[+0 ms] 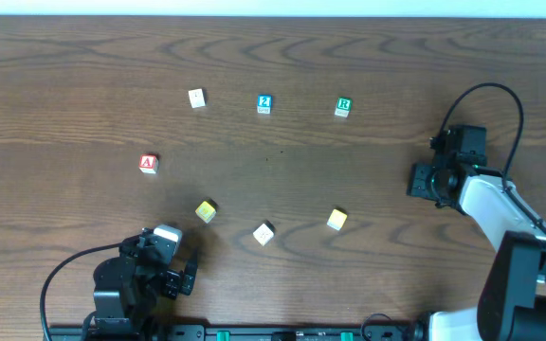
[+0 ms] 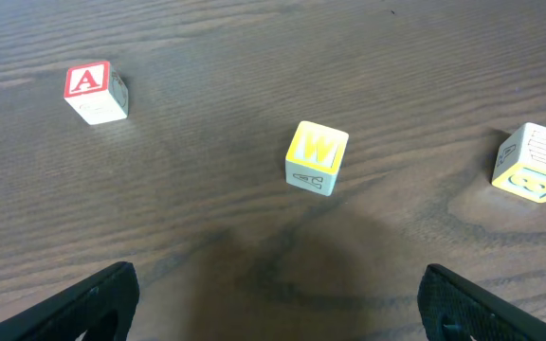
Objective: Spell out Ai2
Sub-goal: 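Reach the right gripper to the red I block and grasp it, then carry the red I block left and set it down mid-table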
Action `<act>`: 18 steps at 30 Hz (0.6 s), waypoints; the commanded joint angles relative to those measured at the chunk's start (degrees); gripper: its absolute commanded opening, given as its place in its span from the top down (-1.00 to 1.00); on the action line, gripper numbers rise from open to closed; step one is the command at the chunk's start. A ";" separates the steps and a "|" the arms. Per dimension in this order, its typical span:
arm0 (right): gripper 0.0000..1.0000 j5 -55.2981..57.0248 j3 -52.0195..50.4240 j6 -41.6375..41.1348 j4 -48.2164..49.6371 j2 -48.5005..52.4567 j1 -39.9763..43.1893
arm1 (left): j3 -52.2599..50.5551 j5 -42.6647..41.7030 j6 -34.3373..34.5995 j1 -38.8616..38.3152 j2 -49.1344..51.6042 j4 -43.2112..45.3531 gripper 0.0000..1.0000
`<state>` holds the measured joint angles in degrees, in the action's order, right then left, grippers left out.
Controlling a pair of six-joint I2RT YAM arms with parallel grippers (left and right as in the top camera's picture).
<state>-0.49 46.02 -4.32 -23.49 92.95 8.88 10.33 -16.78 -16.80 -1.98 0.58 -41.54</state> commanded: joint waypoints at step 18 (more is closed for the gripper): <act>0.55 -6.71 1.66 -1.73 0.81 0.44 -0.50 | -0.50 -0.81 -0.98 0.24 -0.37 -0.02 -0.91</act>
<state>-3.03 46.04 -4.67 -22.68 92.97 8.86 10.33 -16.78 -16.80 -1.98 0.58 -41.54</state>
